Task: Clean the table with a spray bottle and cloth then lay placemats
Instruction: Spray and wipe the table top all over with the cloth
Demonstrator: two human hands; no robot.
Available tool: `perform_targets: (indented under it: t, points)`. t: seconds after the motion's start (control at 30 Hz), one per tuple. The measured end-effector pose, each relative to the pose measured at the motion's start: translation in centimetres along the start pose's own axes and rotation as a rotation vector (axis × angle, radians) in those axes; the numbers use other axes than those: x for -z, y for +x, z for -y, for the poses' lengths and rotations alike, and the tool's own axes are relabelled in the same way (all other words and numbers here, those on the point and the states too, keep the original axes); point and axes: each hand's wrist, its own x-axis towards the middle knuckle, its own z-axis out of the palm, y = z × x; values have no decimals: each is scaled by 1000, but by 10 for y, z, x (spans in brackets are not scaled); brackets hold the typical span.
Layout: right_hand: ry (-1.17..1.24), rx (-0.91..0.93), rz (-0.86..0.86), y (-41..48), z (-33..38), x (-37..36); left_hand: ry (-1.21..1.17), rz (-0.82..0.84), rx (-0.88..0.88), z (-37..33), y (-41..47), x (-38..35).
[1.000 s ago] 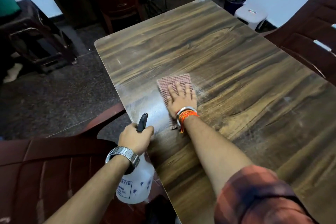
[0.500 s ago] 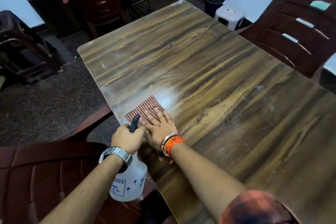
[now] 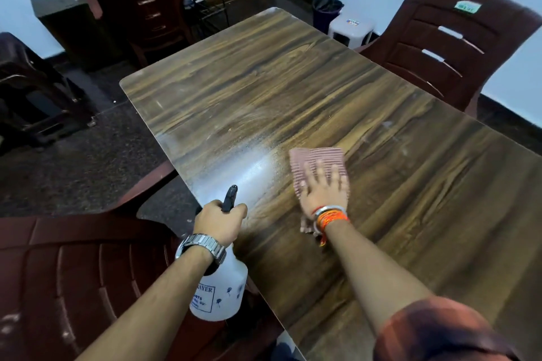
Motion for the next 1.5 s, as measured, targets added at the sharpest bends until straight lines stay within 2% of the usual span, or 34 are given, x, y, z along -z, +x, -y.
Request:
perform_targets:
  t: [0.1, 0.17, 0.23, 0.4, 0.47, 0.53, 0.63, 0.7, 0.87, 1.03, 1.17, 1.3, 1.43, 1.5]
  points:
    - [-81, 448, 49, -62, 40, -22, 7, 0, -21, 3, -12, -4]
    - [-66, 592, 116, -86, 39, -25, 28, 9, -41, 5, -21, -3]
    - [-48, 498, 77, -84, 14, -22, 21, 23, -51, 8, -26, -1]
    - [45, -192, -18, -105, -61, -10, 33, 68, -88, 32, -57, 4]
    - [80, -311, -10, -130, -58, -12, 41, 80, -102, 43, -72, 1]
    - [51, -203, -10, -161, -36, -19, 41, 104, -113, 52, -86, -4]
    - [-13, 114, 67, -216, 0, -41, 70, 147, -136, 58, -107, -16]
    - [-13, 205, 83, -243, 3, -46, 101, 163, -177, 55, -119, -25]
    - [-37, 141, 29, -305, -66, -43, 167, 216, -253, 43, -148, -43]
    - [-37, -114, 43, -364, -142, -41, 170, 261, -294, 38, -177, -64]
    - [54, -298, 11, -391, -170, -39, 155, 298, -289, 41, -197, -79]
    - [44, -242, 56, -395, -171, -39, 153, 354, -299, 39, -219, -99]
    - [-58, 46, 88, -401, -187, -39, 182, 528, -333, 29, -241, -126]
    - [11, -13, 96, -400, -196, -35, 248, 665, -359, 28, -251, -141]
